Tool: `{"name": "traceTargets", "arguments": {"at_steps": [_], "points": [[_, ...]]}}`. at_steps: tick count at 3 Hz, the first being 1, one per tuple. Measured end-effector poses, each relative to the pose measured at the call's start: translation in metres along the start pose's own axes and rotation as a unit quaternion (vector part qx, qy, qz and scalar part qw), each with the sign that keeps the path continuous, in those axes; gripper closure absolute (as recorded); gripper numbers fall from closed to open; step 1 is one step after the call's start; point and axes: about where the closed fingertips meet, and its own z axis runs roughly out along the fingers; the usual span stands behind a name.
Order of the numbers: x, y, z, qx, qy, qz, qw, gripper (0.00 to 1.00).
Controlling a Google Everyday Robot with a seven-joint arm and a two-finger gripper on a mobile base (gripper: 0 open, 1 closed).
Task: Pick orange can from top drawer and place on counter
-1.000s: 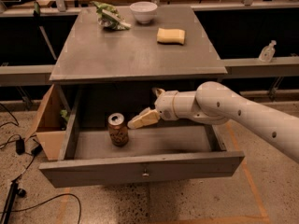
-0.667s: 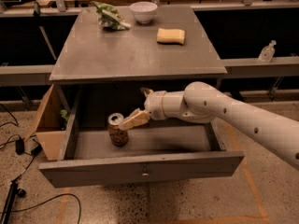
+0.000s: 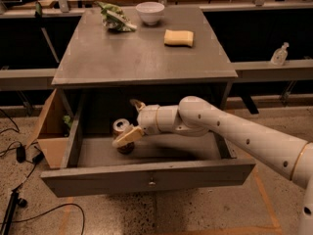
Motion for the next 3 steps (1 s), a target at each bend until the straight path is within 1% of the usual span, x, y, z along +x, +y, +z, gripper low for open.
{"name": "traceTargets", "arguments": {"at_steps": [1,2,3], "points": [[0.006,0.015,0.012,-0.026,-0.011,-0.012,0.9995,0.17],[0.012,0.024,0.013,-0.037,-0.019,-0.013,0.9991,0.4],[0.017,0.026,0.005,-0.03,-0.026,-0.009,0.9992,0.64]]}}
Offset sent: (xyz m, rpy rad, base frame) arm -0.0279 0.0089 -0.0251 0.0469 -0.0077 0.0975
